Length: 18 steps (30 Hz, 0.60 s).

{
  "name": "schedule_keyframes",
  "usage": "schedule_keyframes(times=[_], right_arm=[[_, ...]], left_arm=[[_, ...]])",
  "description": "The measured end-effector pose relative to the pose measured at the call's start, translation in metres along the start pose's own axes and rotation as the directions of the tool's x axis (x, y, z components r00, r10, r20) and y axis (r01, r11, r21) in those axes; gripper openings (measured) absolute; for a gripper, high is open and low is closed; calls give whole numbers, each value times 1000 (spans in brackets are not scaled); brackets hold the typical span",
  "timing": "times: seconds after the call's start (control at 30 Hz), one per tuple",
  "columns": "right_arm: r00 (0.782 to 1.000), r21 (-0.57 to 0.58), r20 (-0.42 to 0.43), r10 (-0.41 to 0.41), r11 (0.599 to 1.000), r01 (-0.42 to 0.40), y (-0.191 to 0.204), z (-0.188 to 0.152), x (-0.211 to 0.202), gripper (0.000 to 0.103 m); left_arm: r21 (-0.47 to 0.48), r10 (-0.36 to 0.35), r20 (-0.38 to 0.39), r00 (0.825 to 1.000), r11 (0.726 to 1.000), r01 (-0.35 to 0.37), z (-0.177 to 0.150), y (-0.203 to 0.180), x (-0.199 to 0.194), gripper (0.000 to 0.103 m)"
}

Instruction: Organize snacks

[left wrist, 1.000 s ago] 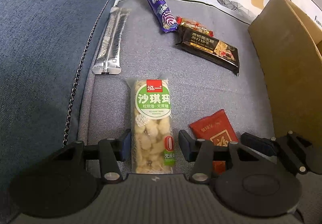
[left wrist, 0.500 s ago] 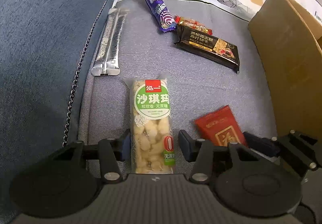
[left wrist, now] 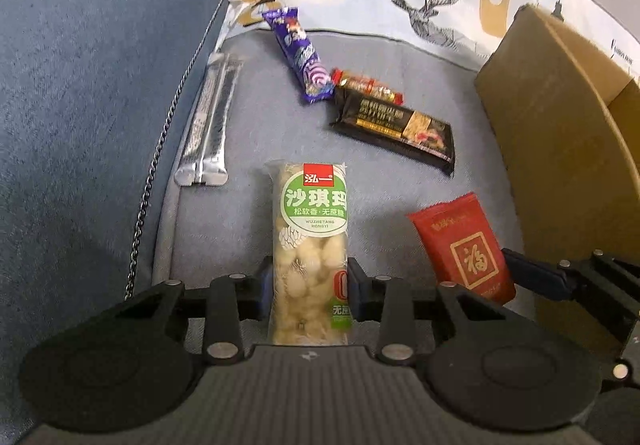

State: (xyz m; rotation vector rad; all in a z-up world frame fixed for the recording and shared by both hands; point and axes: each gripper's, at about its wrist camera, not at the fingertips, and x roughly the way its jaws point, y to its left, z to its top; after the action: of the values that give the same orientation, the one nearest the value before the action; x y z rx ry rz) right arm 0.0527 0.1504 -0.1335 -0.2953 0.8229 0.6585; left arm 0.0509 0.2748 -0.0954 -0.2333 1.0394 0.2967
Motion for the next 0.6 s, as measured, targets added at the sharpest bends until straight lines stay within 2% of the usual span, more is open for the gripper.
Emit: schedule_keyframes(times=[0.17, 0.33, 0.6], right_arm=[[998, 8, 64, -12, 1000, 12, -2, 5, -15, 48], [985, 29, 168, -24, 999, 20, -9, 12, -39, 48], [943, 53, 332, -23, 999, 6, -26, 17, -76, 48]], left_arm=[[-3, -11, 75, 997, 1000, 11, 3, -3, -12, 39], [-33, -20, 170, 985, 999, 26, 6, -3, -30, 39], [4, -34, 337, 941, 999, 35, 10, -15, -55, 39]])
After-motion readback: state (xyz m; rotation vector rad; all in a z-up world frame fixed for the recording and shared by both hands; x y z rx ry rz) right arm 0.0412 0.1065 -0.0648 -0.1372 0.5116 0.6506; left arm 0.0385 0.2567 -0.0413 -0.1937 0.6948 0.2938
